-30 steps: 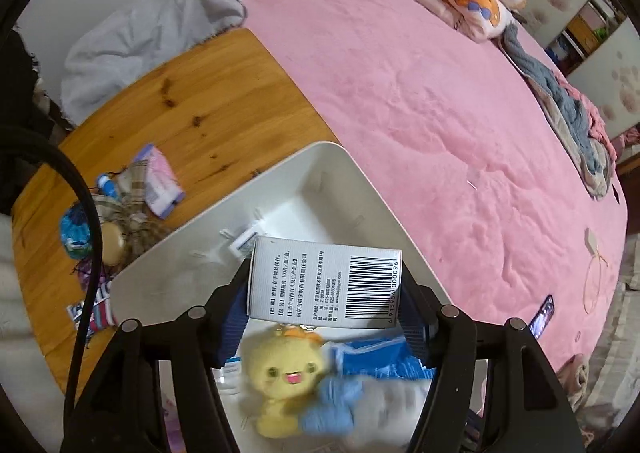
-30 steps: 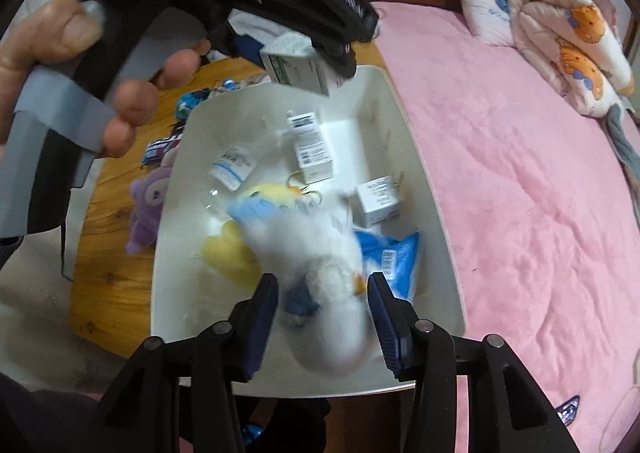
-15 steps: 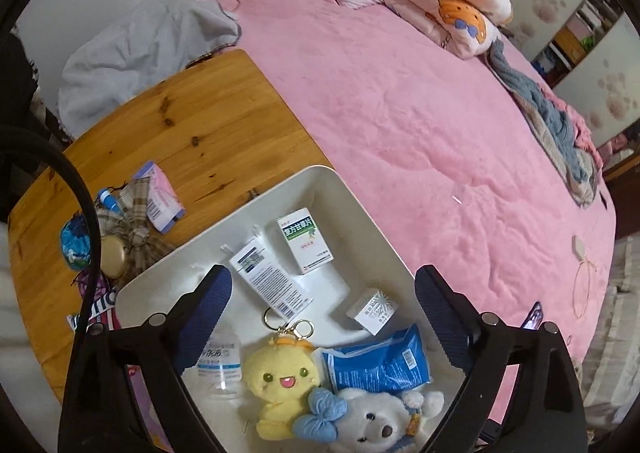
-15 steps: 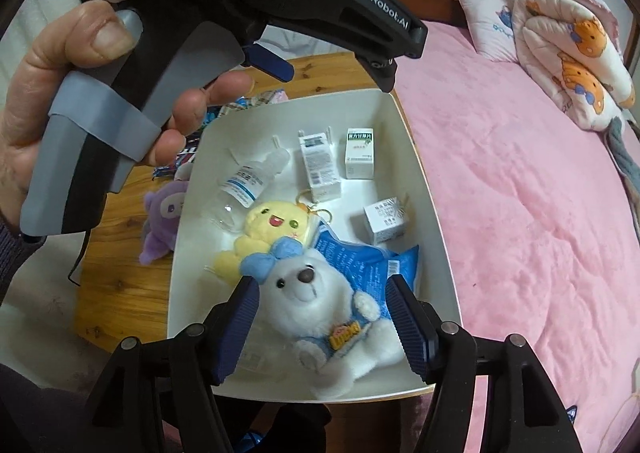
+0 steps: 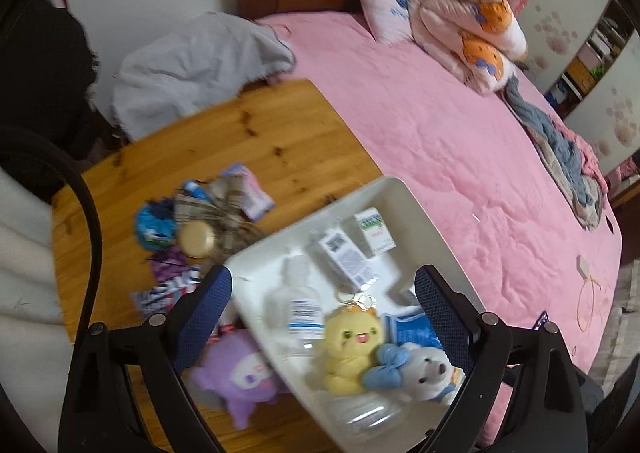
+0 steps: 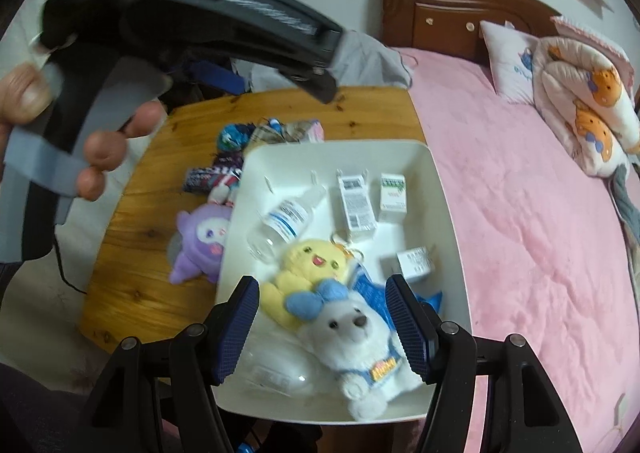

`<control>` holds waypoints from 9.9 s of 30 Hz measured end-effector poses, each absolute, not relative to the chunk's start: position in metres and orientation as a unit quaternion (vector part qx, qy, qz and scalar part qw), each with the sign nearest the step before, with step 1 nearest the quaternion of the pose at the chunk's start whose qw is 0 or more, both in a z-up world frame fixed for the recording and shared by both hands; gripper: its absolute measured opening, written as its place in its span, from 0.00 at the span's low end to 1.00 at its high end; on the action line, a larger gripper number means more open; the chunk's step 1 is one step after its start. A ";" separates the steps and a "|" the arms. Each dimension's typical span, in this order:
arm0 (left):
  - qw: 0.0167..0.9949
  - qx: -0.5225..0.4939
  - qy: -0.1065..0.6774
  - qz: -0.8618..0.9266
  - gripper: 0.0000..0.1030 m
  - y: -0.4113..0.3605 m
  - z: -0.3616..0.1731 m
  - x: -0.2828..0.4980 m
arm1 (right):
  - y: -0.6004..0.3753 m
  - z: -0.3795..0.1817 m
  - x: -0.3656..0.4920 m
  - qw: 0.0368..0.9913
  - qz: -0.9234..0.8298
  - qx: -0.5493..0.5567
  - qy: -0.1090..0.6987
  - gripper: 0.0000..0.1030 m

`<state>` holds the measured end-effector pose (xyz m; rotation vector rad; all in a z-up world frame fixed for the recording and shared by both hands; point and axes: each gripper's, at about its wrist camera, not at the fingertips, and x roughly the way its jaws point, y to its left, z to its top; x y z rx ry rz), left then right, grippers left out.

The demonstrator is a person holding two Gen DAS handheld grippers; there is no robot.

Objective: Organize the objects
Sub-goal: 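Move both grippers back to the table and close the right gripper on the purple plush, then grasp the blue-and-red MASTIC packet with the left gripper while the right gripper lifts the purple plush, then carry the packet and purple plush over the white tray and open both grippers, then grasp the blue drawstring pouch with the left gripper while the right gripper grasps the plaid bow, then carry the pouch and bow over the white tray and open both grippers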

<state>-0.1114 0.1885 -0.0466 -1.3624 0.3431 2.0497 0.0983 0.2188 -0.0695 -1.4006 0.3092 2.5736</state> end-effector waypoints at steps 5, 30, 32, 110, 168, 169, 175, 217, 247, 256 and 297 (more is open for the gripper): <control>0.311 -0.492 0.113 0.805 0.91 0.147 -0.016 -0.123 | 0.204 -0.055 0.082 0.088 0.879 -0.460 0.096 0.65; 0.360 -0.419 0.282 0.785 0.91 0.034 -0.040 -0.157 | 0.101 -0.037 -0.006 0.112 0.895 -0.417 0.113 0.65; 0.384 -0.414 0.313 0.764 0.91 0.035 -0.060 -0.161 | 0.093 -0.047 -0.012 0.136 0.889 -0.419 0.123 0.65; 0.462 -0.443 0.170 0.749 0.47 0.020 0.006 -0.140 | 0.046 -0.017 0.013 0.351 0.884 -0.296 0.089 0.53; 0.195 -0.553 0.041 0.809 0.81 0.116 -0.054 -0.077 | 0.206 -0.052 0.079 0.170 0.913 -0.369 0.043 0.71; 0.193 -0.551 0.038 0.811 0.81 0.112 -0.052 -0.078 | 0.205 -0.052 0.079 0.168 0.913 -0.369 0.043 0.71; 0.178 -0.546 0.018 0.819 0.81 0.087 -0.050 -0.094 | 0.197 -0.048 0.069 0.155 0.914 -0.374 0.042 0.71; 0.164 -0.672 -0.030 0.722 0.81 0.075 -0.237 -0.324 | 0.266 -0.205 -0.238 0.015 0.718 -0.660 0.223 0.38; 0.117 -0.653 -0.008 0.748 0.50 0.068 -0.231 -0.315 | 0.262 -0.222 -0.227 0.018 0.717 -0.669 0.195 0.23; 0.106 -0.605 -0.010 0.789 0.50 0.057 -0.169 -0.288 | 0.267 -0.169 -0.200 0.024 0.765 -0.613 0.199 0.23; 0.261 -0.489 0.073 0.829 0.50 0.140 -0.011 -0.095 | 0.245 -0.026 0.061 0.046 0.856 -0.482 0.180 0.23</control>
